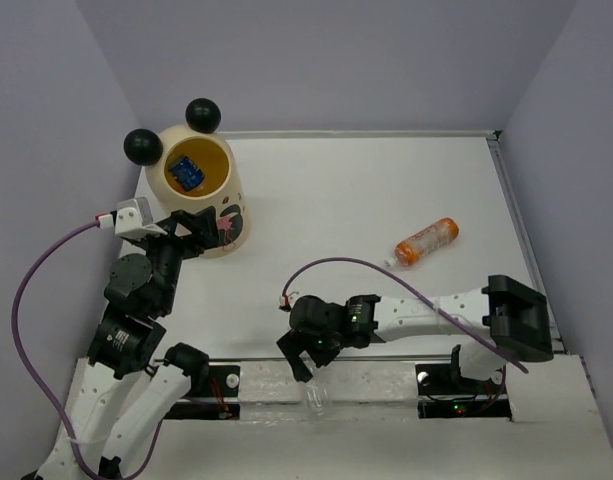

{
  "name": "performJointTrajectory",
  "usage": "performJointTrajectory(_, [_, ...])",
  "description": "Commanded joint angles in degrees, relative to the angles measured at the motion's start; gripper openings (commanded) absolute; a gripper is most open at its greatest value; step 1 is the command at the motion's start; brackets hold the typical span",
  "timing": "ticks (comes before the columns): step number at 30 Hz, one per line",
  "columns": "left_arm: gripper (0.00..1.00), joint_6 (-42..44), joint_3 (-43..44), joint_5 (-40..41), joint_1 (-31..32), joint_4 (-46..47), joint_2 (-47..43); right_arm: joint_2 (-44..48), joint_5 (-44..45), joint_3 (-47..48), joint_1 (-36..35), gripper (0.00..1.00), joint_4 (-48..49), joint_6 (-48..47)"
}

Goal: Put the plastic bottles in the bin

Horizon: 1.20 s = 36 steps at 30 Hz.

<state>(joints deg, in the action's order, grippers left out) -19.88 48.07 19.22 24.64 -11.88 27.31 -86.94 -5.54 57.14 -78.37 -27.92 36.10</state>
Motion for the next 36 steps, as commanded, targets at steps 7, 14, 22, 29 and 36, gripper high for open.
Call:
performJointTrajectory(7, [0.99, 0.7, -0.4, -2.4, -0.2, 2.4, -2.7, -19.0, 19.2, 8.6, -0.1, 0.83, -3.7, 2.5])
performJointTrajectory(14, [0.99, 1.6, 0.1, -2.3, -0.1, 0.7, -4.2, -22.0, 20.0, 14.0, 0.6, 0.60, -4.6, -0.2])
performJointTrajectory(22, [0.99, 1.5, -1.4, -1.2, -0.1, 1.1, -6.2, -17.4, 21.7, 15.4, 1.2, 0.19, -9.7, -3.3])
performJointTrajectory(29, [0.99, -0.3, -3.9, 4.6, -0.1, 1.6, -8.9, -6.6, 28.8, 25.5, 9.8, 0.07, 10.5, -17.6])
performJointTrajectory(36, [0.99, -2.1, -8.0, 16.3, -0.3, 2.4, -17.8, -4.4, 15.6, 25.8, 14.5, 0.07, 53.6, -34.6])
